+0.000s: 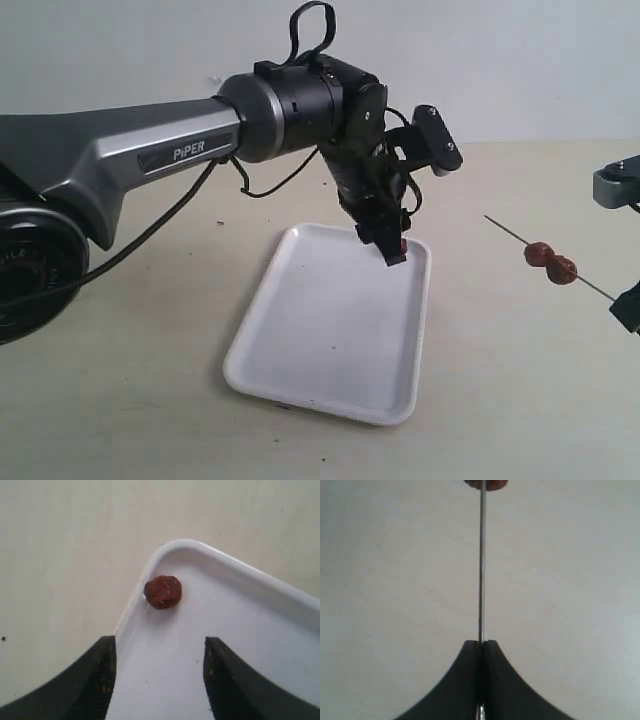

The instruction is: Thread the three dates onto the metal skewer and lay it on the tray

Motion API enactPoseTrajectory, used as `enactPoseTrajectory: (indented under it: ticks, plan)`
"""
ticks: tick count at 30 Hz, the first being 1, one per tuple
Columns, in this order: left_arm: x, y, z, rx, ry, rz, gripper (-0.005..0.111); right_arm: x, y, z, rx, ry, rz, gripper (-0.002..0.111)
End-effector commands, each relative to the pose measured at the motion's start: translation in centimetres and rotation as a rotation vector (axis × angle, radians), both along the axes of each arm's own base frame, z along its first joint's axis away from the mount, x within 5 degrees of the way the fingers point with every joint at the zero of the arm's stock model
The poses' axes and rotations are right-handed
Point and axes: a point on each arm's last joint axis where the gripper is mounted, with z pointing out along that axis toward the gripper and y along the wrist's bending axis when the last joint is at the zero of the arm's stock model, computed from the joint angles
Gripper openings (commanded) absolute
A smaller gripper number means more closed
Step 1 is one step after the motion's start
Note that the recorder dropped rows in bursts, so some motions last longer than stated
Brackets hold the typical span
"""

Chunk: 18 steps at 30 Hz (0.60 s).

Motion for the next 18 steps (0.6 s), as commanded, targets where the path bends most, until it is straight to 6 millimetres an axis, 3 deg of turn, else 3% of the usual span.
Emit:
enactPoseTrajectory:
  ticks: [1, 10, 18]
  plan:
    - [0.3, -0.1, 1.5, -0.057, -0.046, 0.08, 0.053, 0.3, -0.3, -0.2, -0.008, -0.004, -0.009, 0.0]
    - [0.2, 0.2, 1.5, -0.074, 0.007, 0.199, 0.053, 0.7, -0.4, -0.2, -0.023, -0.043, -0.009, 0.0]
    - [1.0, 0.2, 3.9, -0.311, 0.215, 0.672, 0.052, 0.7, -0.4, -0.2, -0.024, -0.05, -0.016, 0.0]
